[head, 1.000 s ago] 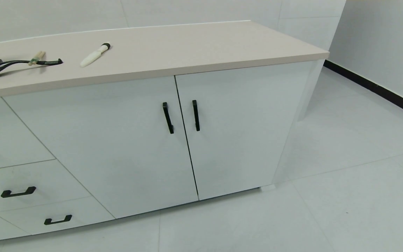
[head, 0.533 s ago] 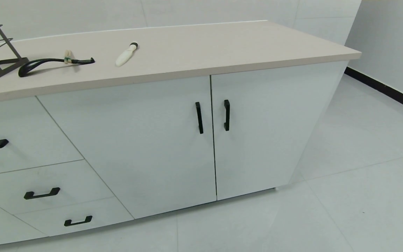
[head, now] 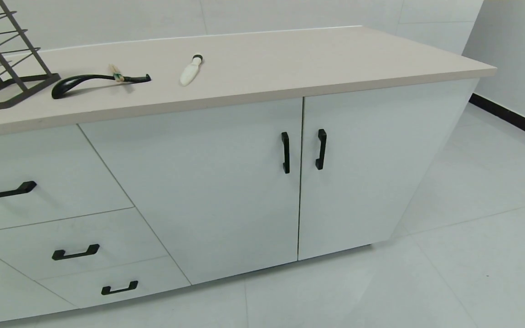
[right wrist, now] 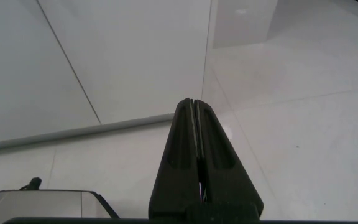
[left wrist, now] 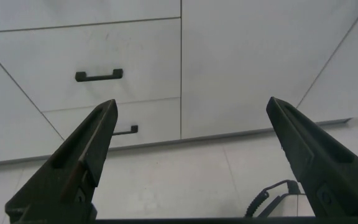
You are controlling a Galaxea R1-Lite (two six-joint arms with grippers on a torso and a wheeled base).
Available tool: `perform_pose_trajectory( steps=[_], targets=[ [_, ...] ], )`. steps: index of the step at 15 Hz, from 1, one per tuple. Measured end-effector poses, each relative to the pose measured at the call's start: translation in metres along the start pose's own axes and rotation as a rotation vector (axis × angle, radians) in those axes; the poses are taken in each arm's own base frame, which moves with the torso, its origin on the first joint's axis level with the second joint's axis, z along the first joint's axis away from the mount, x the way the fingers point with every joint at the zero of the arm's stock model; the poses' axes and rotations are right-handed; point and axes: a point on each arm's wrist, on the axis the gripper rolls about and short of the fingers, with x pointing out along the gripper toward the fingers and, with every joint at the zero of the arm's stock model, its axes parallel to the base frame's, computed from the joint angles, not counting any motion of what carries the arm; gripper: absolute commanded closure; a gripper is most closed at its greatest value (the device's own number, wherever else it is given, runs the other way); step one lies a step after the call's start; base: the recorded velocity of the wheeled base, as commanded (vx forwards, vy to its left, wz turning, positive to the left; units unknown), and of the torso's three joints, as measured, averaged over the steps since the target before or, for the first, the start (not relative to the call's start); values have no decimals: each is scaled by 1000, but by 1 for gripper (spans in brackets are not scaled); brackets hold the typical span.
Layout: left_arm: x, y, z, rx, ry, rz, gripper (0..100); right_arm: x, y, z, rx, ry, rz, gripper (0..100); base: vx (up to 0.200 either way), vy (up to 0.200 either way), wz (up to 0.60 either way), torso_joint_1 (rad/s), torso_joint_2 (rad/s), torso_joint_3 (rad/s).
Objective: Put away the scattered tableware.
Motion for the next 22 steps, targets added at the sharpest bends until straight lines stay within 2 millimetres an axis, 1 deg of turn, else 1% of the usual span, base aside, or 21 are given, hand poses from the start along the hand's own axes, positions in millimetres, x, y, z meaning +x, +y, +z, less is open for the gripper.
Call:
perform_pose_trajectory(
  steps=[6, 12, 22],
  targets=[
    [0, 0, 0, -1, 0, 0, 0, 0, 0, 0, 1, 0, 0, 100, 0, 0, 600, 3, 3, 2],
    [0, 0, 0, -4, -1, 1, 0, 0, 0, 0, 1, 1, 0, 100, 0, 0, 0, 0, 0, 0],
    [0, 0, 0, -3, -3, 1, 0, 0, 0, 0, 3, 1, 0, 100, 0, 200, 0, 2, 2, 2]
  ],
)
